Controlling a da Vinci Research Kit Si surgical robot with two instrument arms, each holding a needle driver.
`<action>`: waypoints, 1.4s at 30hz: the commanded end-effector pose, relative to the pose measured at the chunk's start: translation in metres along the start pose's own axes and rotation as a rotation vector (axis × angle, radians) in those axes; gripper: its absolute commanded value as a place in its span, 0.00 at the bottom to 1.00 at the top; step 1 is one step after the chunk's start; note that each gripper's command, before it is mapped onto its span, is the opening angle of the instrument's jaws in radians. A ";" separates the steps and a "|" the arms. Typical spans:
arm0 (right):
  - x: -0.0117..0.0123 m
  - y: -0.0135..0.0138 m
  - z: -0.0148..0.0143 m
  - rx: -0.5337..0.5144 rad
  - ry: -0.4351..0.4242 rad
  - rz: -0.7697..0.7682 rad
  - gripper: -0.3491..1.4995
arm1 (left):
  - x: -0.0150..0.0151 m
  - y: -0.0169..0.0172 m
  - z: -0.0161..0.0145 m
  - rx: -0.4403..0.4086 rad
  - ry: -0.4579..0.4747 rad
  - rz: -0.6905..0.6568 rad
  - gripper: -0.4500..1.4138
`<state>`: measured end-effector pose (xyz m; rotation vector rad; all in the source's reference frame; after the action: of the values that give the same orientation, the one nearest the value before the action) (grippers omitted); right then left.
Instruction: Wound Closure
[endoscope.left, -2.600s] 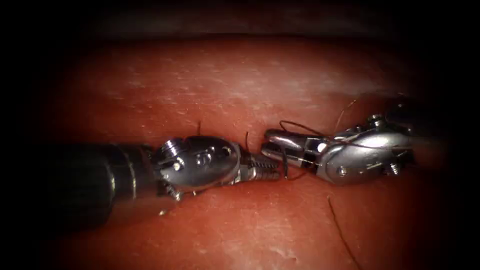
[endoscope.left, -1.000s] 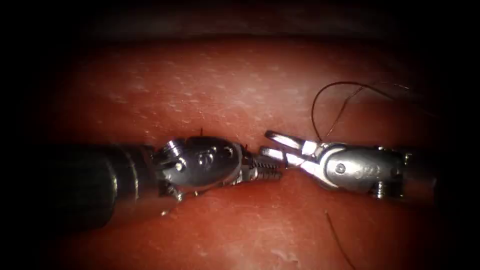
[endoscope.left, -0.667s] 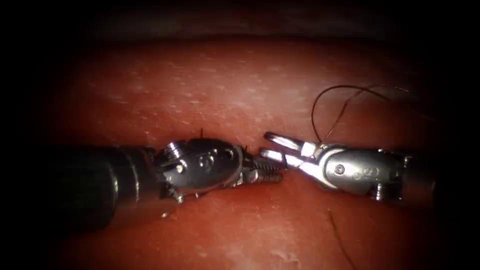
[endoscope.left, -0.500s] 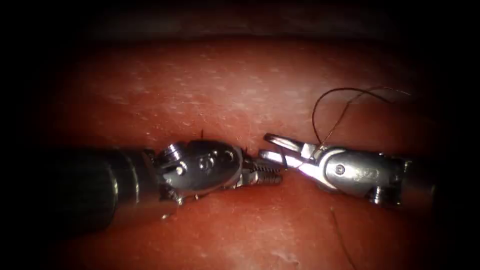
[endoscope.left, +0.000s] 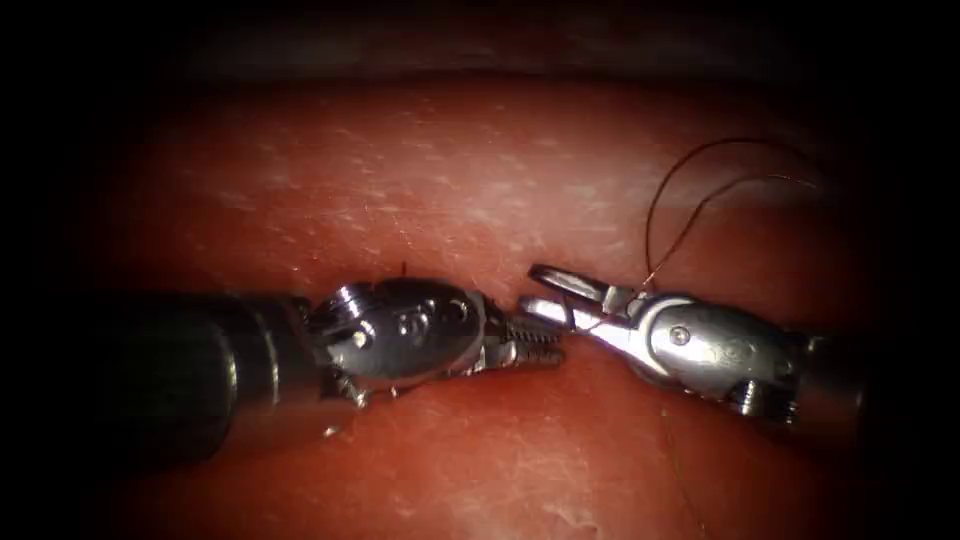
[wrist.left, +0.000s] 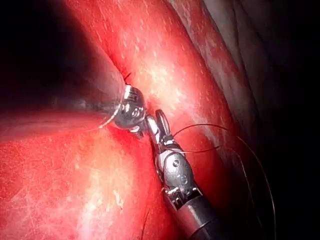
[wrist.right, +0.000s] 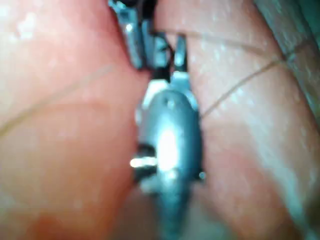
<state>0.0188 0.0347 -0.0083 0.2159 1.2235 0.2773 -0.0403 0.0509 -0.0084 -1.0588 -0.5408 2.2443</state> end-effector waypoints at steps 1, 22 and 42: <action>-0.0003 0.0001 0.0008 0.003 -0.007 0.020 0.00 | 0.0000 -0.0002 0.0008 -0.001 0.000 0.002 0.29; 0.0006 0.0016 0.0007 -0.062 0.003 0.088 0.00 | 0.0000 0.0001 0.0009 -0.005 -0.007 0.002 0.29; 0.0044 0.0043 -0.0004 -0.200 0.056 -0.056 0.00 | -0.0056 0.0015 0.0041 -0.078 -0.111 -0.040 0.29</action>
<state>0.0187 0.0401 -0.0117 0.0001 1.2454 0.3599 -0.0407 0.0456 -0.0043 -0.9516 -0.6998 2.2693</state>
